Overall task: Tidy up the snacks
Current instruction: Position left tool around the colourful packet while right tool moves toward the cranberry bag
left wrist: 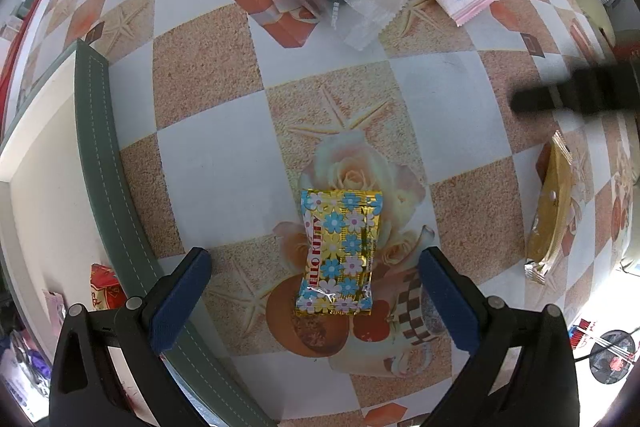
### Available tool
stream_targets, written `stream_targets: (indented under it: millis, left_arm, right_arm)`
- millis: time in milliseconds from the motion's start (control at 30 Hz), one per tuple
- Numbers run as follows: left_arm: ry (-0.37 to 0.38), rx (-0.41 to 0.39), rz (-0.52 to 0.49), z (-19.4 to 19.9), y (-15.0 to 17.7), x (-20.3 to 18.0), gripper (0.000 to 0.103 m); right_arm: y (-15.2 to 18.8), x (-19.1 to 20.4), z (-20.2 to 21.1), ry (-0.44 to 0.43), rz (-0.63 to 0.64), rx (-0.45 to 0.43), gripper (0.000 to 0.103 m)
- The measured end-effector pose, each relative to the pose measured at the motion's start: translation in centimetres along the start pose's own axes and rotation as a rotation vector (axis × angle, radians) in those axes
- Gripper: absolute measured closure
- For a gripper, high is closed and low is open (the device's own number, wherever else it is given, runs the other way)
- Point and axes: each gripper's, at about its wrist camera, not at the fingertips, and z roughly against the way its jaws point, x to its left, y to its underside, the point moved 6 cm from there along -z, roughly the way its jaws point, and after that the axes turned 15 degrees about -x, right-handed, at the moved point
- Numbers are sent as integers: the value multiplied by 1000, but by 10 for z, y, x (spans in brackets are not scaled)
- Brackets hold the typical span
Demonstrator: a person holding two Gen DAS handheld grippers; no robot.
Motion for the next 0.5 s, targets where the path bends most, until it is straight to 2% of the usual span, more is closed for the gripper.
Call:
stream_targets:
  millis: [167, 333, 400, 500]
  left_arm:
    - [0, 1, 2, -3, -2, 0, 0]
    - [-3, -8, 14, -3, -2, 1, 0]
    - [-4, -4, 17, -2, -1, 1, 0]
    - [-4, 18, 17, -3, -3, 0, 0]
  right_arm:
    - [-46, 18, -17, 9, 103, -14, 0]
    - [-66, 39, -27, -2, 166, -16, 0]
    - [-68, 45, -25, -22, 173, -17, 7]
    - [-69, 52, -14, -30, 183, -34, 24]
